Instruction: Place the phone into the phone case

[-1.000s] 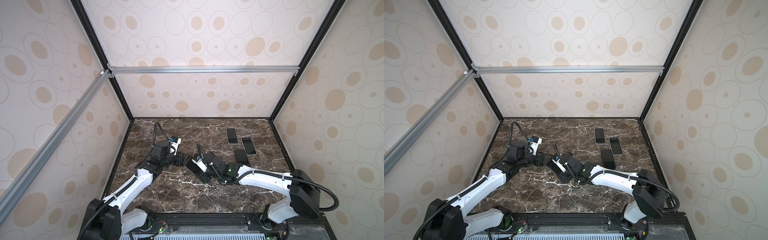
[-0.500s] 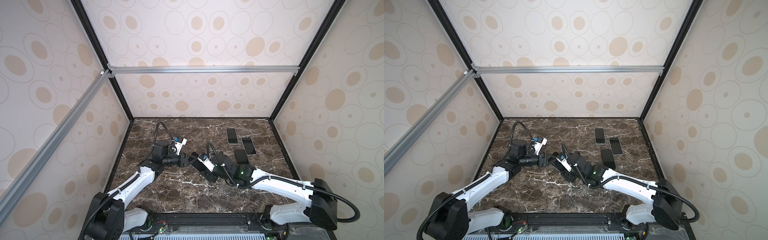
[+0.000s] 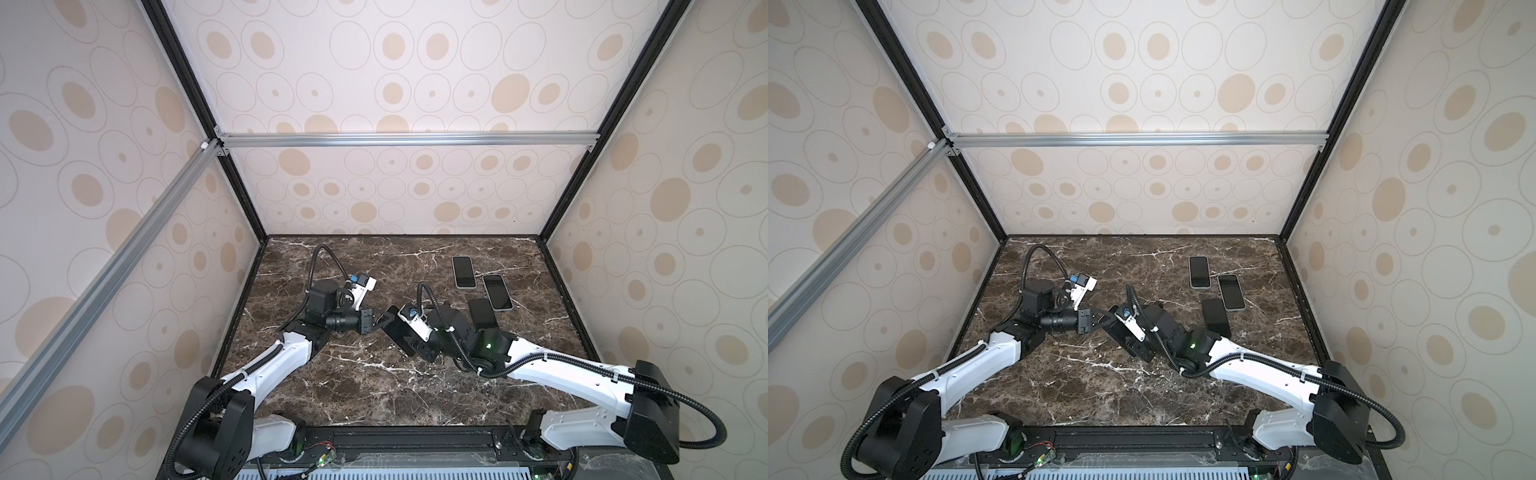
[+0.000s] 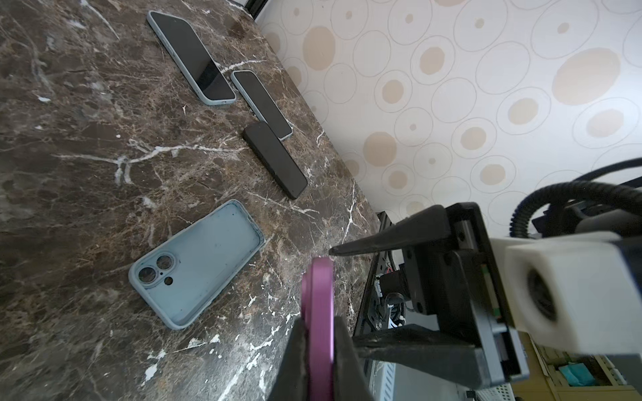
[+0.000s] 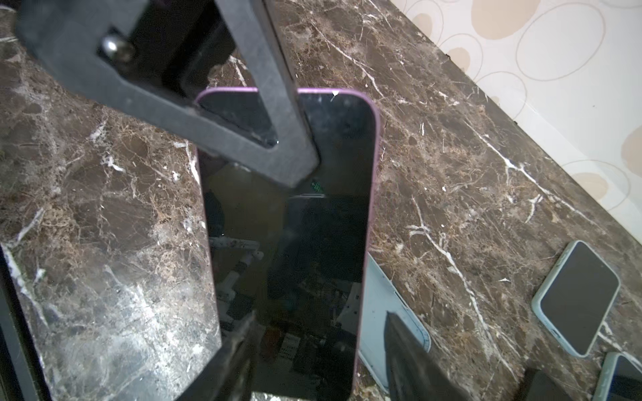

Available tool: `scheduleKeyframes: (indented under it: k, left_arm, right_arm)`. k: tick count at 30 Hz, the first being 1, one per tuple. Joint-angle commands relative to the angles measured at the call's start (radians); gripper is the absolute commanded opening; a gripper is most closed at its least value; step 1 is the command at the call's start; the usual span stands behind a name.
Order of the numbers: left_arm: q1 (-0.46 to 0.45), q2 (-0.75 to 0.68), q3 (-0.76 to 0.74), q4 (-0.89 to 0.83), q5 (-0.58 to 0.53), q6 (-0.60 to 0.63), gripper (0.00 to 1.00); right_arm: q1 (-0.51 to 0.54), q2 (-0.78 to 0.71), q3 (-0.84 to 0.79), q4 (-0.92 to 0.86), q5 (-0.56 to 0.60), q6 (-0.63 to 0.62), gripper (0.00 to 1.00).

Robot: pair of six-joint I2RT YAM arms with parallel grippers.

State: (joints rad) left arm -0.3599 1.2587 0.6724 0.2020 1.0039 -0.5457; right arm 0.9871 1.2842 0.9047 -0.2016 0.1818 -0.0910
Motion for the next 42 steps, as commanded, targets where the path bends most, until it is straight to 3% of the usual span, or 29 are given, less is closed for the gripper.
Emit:
scheduleKeyframes:
  k: [1, 7, 14, 19, 24, 33, 37, 40, 42]
  left_arm:
    - [0.003, -0.008, 0.004, 0.073, 0.018, -0.045, 0.00]
    - [0.003, -0.039, -0.050, 0.313, -0.059, -0.221, 0.00]
    - [0.004, -0.135, -0.015, 0.473, -0.215, -0.354, 0.00]
    - [0.003, -0.206, -0.014, 0.748, -0.295, -0.491, 0.00]
    - [0.004, -0.191, 0.010, 1.015, -0.300, -0.617, 0.00]
    - [-0.015, -0.112, 0.073, 1.357, -0.265, -0.812, 0.00]
    - [-0.028, -0.108, 0.075, 1.359, -0.242, -0.812, 0.00]
    - [-0.037, -0.121, 0.061, 1.327, -0.241, -0.790, 0.00]
    - [-0.043, -0.129, 0.055, 1.316, -0.237, -0.781, 0.00]
  right_arm:
    - [-0.004, -0.027, 0.022, 0.010, 0.018, -0.008, 0.70]
    - [-0.022, -0.097, 0.045, 0.013, 0.023, 0.079, 0.99]
    - [-0.160, -0.298, 0.041, 0.049, -0.113, 0.255, 0.99]
    - [-0.296, -0.430, 0.007, 0.140, -0.305, 0.362, 1.00]
    - [-0.362, -0.439, 0.050, 0.227, -0.512, 0.423, 0.84]
    - [-0.365, -0.302, 0.121, 0.436, -0.729, 0.525, 0.66]
    - [-0.364, -0.243, 0.132, 0.570, -0.846, 0.579, 0.59]
    - [-0.364, -0.217, 0.139, 0.617, -0.889, 0.602, 0.46]
    - [-0.363, -0.214, 0.142, 0.619, -0.897, 0.607, 0.46]
